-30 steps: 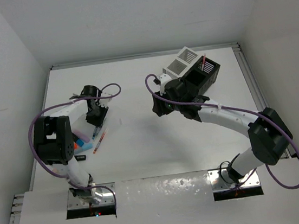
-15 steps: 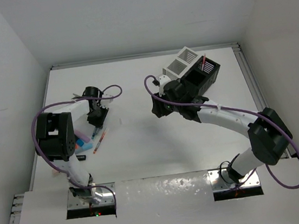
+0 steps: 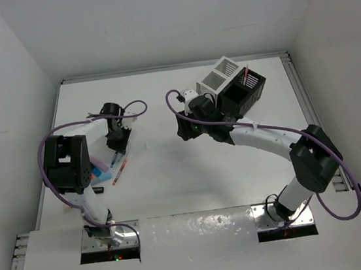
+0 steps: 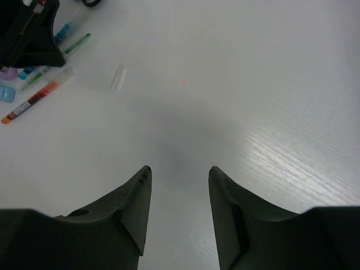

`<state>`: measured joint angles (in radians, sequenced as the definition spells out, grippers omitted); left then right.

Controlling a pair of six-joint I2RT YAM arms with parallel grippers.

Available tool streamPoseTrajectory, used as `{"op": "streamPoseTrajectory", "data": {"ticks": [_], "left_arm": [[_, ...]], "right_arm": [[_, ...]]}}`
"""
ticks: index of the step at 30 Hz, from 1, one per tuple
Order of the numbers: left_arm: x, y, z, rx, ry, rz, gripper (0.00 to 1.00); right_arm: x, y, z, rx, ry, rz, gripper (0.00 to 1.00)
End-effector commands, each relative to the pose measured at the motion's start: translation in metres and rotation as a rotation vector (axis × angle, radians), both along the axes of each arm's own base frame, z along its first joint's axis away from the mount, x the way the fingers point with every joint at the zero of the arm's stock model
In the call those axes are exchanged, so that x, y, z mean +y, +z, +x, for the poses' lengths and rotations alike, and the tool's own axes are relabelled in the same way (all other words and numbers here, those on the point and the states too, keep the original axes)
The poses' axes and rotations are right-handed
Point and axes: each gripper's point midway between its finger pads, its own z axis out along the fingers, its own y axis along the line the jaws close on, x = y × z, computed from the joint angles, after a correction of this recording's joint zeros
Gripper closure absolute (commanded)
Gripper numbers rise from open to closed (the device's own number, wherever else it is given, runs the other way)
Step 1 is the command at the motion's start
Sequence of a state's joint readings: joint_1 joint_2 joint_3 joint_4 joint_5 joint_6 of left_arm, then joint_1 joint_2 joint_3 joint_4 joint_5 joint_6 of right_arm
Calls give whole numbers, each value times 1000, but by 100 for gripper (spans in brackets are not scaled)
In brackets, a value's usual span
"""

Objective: Sort the stationery into containers
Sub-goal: Pick up the pen from the center of the board, then close the pen cap on the pen.

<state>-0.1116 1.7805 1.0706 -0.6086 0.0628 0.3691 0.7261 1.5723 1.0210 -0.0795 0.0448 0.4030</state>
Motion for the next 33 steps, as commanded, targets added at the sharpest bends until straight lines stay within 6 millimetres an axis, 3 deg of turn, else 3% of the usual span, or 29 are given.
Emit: {"op": "streamPoseTrajectory", "data": {"ticks": [1, 3, 4, 5, 6, 7, 8, 9, 10, 11, 14, 17, 20, 25, 33], "left_arm": [[-19, 47, 35, -118, 22, -92, 100], [-18, 74, 50, -182, 51, -123, 100], [-18, 96, 63, -232, 74, -143, 100], [-15, 113, 68, -274, 88, -151, 100], [-11, 124, 72, -300, 109, -158, 100], [-8, 135, 76, -328, 134, -164, 100], [-4, 155, 80, -383, 148, -165, 100], [4, 165, 82, -411, 184, -166, 100], [10, 174, 83, -435, 204, -162, 100], [17, 189, 84, -479, 228, -150, 100], [58, 210, 81, -553, 358, -123, 100], [83, 219, 77, -598, 449, -108, 100], [92, 221, 73, -611, 481, -112, 100], [88, 214, 69, -597, 475, -147, 100], [78, 219, 71, -606, 471, -206, 100]], "right_arm": [[21, 27, 20, -41, -39, 79, 56], [34, 36, 30, -35, -60, 113, 58], [41, 22, 34, -6, -62, 94, 59], [54, 34, 38, -11, -52, 107, 59], [61, 31, 42, -2, -54, 94, 59], [69, 12, 45, 27, -51, 55, 59], [84, 22, 49, 21, -37, 51, 59], [91, 18, 51, 22, -30, 28, 59], [99, -3, 55, 45, -25, -12, 57], [119, 15, 61, 13, -6, 11, 56], [142, -3, 70, 10, 27, -53, 54], [161, -20, 78, 7, 35, -77, 50], [171, -44, 79, 21, 40, -105, 49], [176, -83, 68, 17, 70, -207, 48], [176, -104, 51, 27, 85, -259, 51]]}}
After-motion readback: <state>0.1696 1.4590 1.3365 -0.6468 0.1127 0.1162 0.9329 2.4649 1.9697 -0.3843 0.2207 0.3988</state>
